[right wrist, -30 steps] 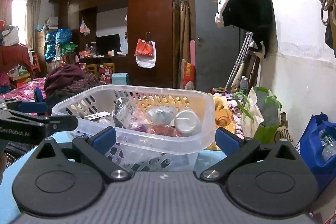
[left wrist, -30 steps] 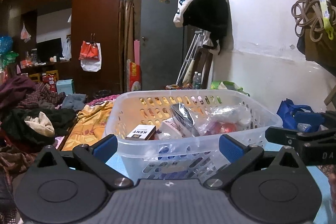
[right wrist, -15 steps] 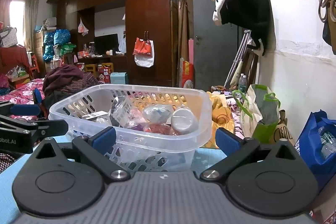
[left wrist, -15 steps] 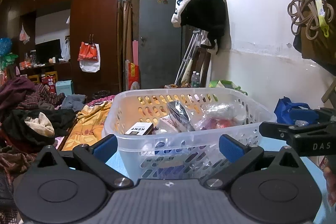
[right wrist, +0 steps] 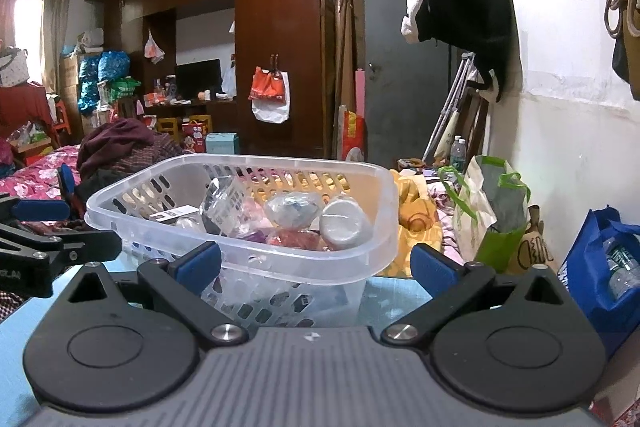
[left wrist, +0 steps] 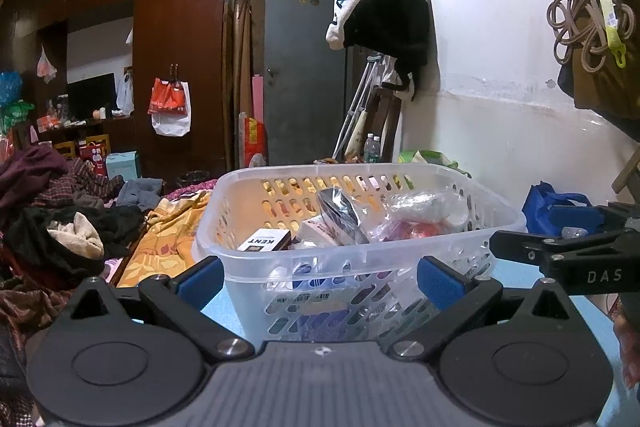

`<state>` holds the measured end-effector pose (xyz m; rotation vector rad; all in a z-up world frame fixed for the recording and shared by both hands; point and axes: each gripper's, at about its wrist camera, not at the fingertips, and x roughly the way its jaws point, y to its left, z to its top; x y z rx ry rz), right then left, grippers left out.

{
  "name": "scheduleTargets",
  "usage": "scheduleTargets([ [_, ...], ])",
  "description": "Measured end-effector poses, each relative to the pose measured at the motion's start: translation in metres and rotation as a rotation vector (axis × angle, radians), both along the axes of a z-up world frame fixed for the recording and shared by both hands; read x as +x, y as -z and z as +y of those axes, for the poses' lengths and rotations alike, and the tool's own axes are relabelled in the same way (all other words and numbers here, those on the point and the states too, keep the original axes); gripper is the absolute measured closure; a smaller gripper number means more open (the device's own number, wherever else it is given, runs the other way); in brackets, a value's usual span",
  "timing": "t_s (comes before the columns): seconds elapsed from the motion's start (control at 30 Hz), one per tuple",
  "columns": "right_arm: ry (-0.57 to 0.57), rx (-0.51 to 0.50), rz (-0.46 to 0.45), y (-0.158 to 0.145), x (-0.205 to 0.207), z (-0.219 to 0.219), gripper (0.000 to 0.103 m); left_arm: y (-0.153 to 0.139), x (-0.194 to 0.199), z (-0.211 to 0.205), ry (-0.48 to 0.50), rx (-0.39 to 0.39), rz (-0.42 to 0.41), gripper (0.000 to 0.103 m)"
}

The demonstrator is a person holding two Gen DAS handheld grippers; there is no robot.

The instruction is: Organize objects

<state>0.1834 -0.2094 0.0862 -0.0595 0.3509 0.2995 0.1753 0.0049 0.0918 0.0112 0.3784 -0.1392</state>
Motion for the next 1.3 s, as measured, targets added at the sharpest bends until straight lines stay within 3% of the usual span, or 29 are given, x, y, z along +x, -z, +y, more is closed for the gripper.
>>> scheduleTargets([
  [1.3,-0.006,-0.005,0.007,0.0003,-0.0003,0.0006,0.000,0.0031,0.0027,-0.0002,-0.010,-0.023,0.017,0.000],
])
